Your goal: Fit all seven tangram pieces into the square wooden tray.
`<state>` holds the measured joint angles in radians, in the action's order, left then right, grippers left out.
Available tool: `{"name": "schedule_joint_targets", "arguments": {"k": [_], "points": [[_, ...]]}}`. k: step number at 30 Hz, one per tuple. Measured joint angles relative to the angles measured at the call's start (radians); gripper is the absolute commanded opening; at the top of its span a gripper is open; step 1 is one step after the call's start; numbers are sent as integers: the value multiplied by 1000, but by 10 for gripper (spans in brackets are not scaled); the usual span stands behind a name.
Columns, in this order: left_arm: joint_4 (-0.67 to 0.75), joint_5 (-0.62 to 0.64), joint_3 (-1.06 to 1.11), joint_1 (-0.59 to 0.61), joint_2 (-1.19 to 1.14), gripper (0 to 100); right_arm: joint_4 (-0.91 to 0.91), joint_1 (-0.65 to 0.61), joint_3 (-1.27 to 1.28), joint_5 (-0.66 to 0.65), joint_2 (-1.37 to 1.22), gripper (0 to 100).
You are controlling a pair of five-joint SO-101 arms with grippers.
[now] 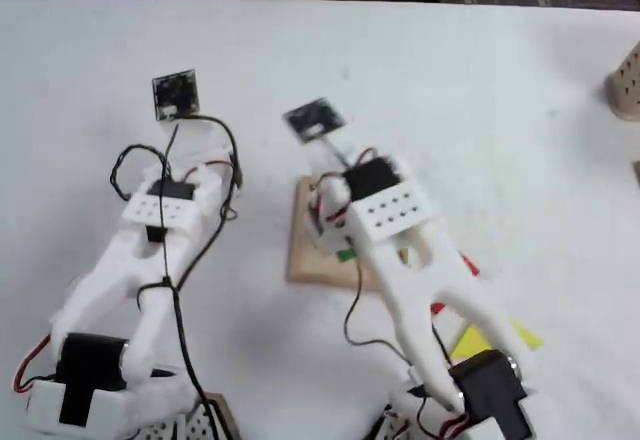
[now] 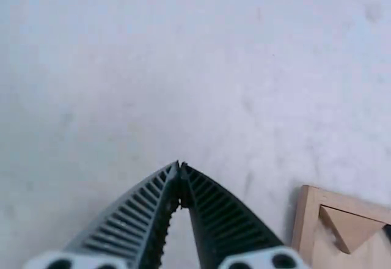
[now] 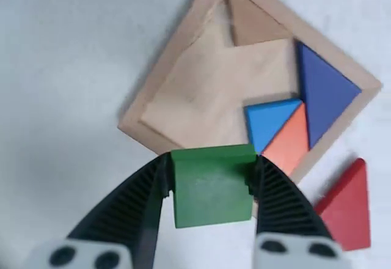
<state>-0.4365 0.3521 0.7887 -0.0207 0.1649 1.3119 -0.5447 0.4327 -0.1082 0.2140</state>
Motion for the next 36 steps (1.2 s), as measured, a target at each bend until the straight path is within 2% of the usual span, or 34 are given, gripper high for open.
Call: {"name": "schedule_joint_targets", "arguments": {"k": [4,10,17,20,24,25,29,36], "points": [[0,0,0,0,0,24,-127,-44,84,0,0,132],[0,0,0,0,0,24,-167,-41,91,2,0,255],[0,0,0,0,0,24,-166,-41,92,5,9,242],[0,0,0,0,0,24,-115,-18,74,5,17,183],[0,0,0,0,0,24,40,112,8,5,43,26],[0,0,0,0,0,24,63,161,2,5,58,13],[-3,0,3,-35,0,24,87,351,9,-3,86,26],[-43,0,46,-227,0,24,-14,574,193,-21,94,26]]}}
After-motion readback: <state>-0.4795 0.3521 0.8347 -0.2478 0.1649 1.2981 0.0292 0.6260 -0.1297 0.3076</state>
